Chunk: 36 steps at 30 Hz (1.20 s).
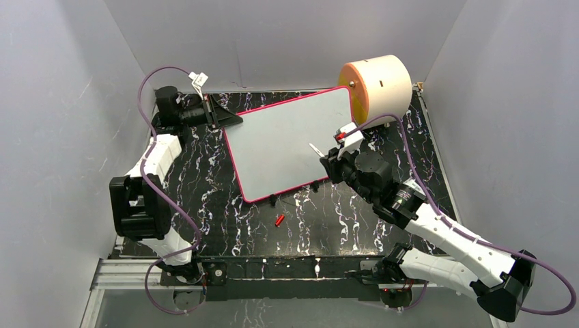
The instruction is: Write a sentence on the whiteboard
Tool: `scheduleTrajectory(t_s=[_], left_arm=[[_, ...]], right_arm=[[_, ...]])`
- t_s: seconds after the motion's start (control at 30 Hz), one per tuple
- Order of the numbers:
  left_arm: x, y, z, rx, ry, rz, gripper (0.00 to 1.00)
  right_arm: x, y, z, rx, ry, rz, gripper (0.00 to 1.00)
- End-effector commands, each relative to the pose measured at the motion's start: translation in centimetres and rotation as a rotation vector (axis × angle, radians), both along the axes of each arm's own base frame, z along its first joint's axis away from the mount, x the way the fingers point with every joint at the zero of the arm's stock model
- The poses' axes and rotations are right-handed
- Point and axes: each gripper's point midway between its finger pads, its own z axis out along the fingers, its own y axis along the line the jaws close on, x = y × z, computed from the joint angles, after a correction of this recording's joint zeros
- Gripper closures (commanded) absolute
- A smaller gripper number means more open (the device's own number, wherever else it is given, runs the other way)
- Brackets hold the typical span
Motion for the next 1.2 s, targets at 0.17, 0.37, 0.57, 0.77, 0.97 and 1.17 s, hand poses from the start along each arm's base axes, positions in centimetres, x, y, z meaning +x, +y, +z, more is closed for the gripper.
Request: scheduleTrajectory(t_s=[0.17,0.37,0.57,0.77,0.97,1.17], left_arm=[[-2.6,-0.5,0.6,-0.007,-0.035,-0.049,0.92],[-3.6,-0.5,0.4,-0.003,-0.029,-0.051,0.97],[-4.2,-0.4,0.3,0.012,-0.032,-0.039,1.00],[-4.9,-0.4,-0.2,0.028,-0.043,-0.035,1.00],[-4.6,-0.3,-0.9,0.038,-0.034,-0.028,1.00],[-4.3,-0.3,-1.1,0.041,-0.031,-0.021,1.00]], right_arm=[[0.0,1.1,3.7,0.072,-0.066,0.044,1.00],[-0.2,2.0,4.1,0.056,-0.048,0.085,1.00],[-0.4,3.2,4.7,0.034,-0.025,0.118,1.00],[-0.7,4.5,4.9,-0.016,0.034,0.126,1.00],[-1.2,5.7,4.2,-0.086,0.089,0.115,1.00],[-1.2,7.1,4.1,-0.156,0.106,0.091,1.00]])
